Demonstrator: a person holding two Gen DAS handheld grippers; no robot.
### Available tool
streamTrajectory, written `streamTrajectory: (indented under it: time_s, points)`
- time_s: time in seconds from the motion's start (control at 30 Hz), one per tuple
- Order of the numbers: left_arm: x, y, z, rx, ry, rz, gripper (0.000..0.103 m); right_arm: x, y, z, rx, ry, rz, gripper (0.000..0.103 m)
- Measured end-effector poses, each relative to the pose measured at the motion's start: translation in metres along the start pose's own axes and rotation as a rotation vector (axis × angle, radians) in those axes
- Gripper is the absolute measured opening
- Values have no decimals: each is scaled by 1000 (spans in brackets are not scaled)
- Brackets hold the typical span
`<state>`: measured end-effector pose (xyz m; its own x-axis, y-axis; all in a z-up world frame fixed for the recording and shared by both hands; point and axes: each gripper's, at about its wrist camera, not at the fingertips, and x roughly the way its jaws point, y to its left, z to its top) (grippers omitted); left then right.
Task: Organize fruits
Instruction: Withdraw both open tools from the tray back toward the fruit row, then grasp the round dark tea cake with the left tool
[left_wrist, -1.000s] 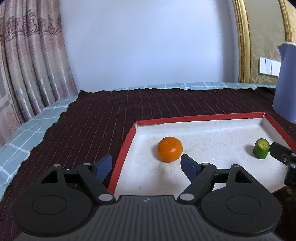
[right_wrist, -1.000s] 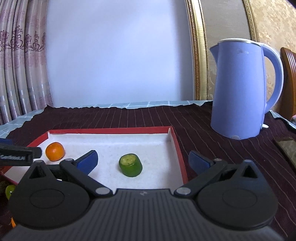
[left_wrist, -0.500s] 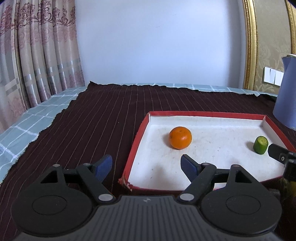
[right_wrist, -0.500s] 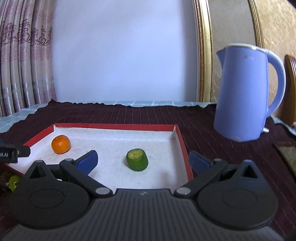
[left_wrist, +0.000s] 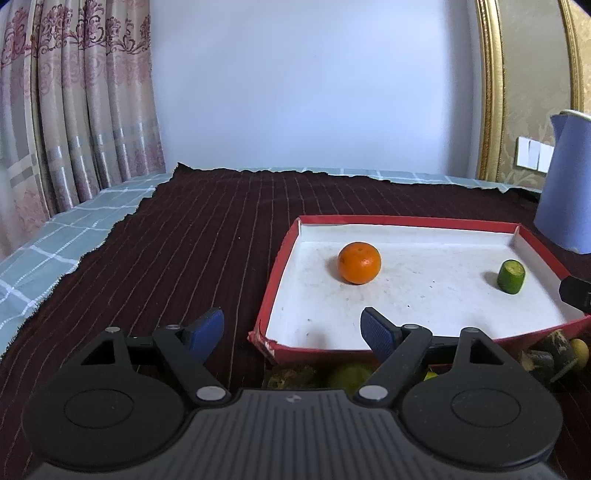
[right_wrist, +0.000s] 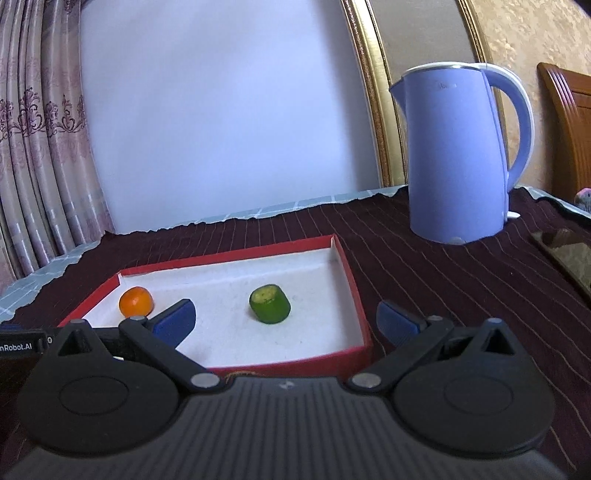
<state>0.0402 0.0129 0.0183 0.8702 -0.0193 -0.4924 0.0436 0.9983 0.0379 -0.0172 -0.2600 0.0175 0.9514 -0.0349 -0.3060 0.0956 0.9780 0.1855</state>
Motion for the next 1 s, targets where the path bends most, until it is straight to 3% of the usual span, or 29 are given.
streamTrajectory:
  time_s: [0.2, 0.4, 0.57, 0.77, 1.0]
  points:
    - [-12, 19, -15, -1, 0, -122, 81, -12, 5, -5, -38, 2, 7, 103]
    - [-19, 28, -30, 61, 3, -155, 81, -19, 22, -11, -156, 43, -31, 103]
    - [-23, 24, -39, 140, -8, -151, 81, -24, 24, -14, -191, 63, -40, 103]
    - [-16, 28, -38, 115, 27, -166, 81, -27, 12, -13, -137, 79, -43, 103]
    - [-11, 32, -37, 119, 31, -69, 81, -28, -9, -15, -29, 92, -24, 103]
